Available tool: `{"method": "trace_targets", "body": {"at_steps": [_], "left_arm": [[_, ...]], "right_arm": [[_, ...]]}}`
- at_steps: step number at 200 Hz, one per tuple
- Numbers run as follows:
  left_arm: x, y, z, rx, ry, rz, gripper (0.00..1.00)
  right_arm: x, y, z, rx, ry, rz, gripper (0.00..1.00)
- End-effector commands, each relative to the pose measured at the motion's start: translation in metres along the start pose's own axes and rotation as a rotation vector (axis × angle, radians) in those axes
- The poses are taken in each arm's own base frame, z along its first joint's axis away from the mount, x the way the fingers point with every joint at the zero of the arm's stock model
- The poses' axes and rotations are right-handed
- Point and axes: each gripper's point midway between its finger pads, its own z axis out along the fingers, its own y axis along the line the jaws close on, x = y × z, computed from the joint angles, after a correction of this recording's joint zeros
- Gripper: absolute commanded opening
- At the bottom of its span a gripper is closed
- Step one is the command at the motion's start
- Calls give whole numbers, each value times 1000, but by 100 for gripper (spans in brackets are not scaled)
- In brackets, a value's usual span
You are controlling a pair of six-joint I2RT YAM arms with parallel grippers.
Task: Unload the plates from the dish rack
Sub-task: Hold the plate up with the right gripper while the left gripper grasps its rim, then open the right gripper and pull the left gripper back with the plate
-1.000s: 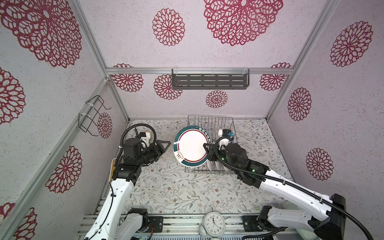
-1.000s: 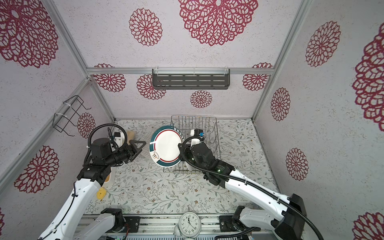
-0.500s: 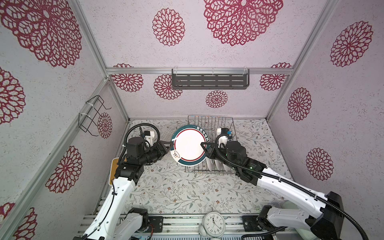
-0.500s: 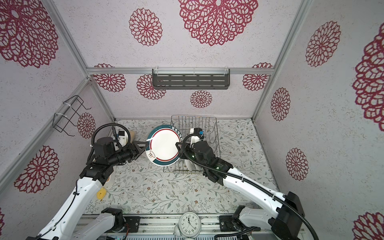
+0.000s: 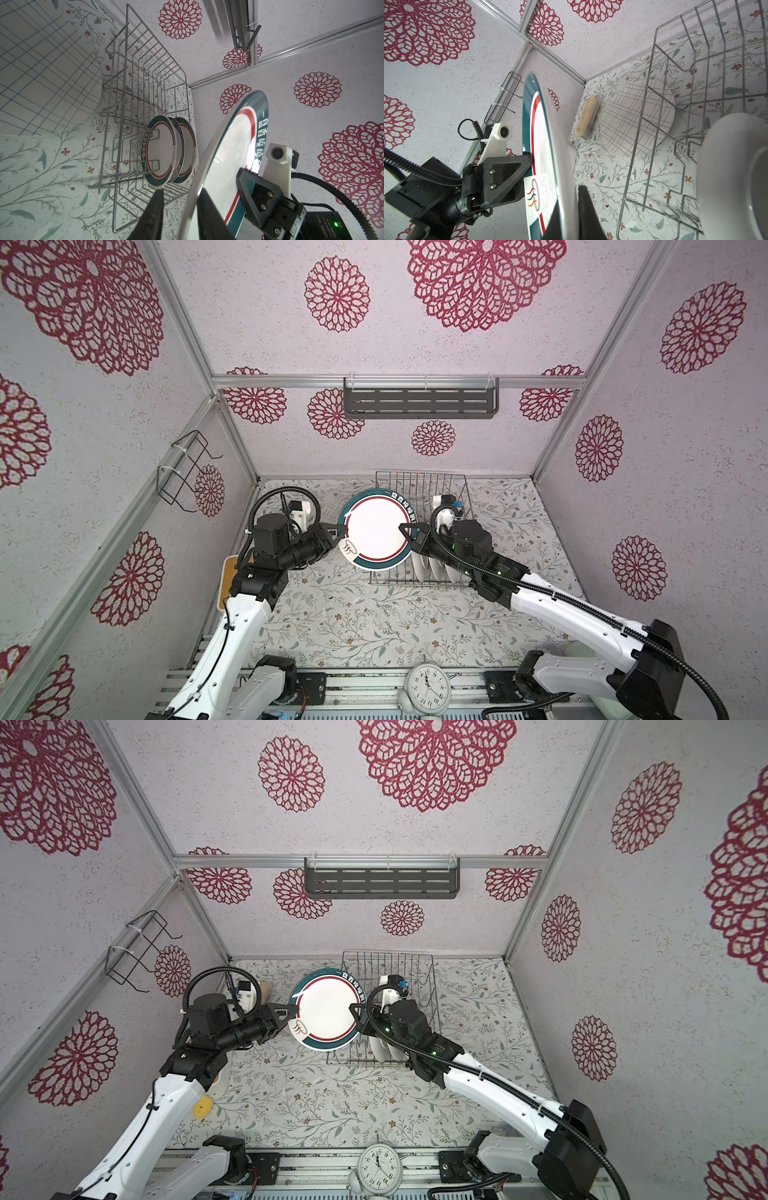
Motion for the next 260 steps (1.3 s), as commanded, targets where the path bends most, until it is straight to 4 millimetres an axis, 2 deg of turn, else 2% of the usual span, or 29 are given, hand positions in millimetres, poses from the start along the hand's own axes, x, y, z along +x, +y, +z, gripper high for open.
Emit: {"method": "trace_targets", "body": {"at_steps": [1, 68, 96, 133, 165, 181, 207, 235, 260], "left_arm": [[0, -8, 2, 31, 3, 29, 27], [0, -7, 2, 28, 4, 27, 15], [-1, -6, 2, 19, -5, 31, 2], [-2, -5, 0, 8, -13, 39, 0], [-7, -4, -3, -2, -43, 36, 0], [-11, -2, -6, -12, -62, 26, 0], [-18, 5, -13, -25, -95, 6, 0], [-26, 14, -27, -47, -142, -15, 0], [-29, 29, -39, -98, -181, -43, 0]], "right_arm": [[-24, 34, -7, -136, -65, 30, 0], [-23, 34, -3, -160, -40, 46, 0], [-23, 32, -4, -157, -42, 46, 0], [-24, 28, -8, -154, -46, 54, 40], [-26, 21, -12, -142, -55, 64, 64], [-27, 16, -14, -127, -61, 68, 72], [-28, 6, -18, -101, -73, 75, 77], [-32, -2, -23, -82, -89, 79, 79], [-34, -7, -27, -66, -97, 79, 80]]}}
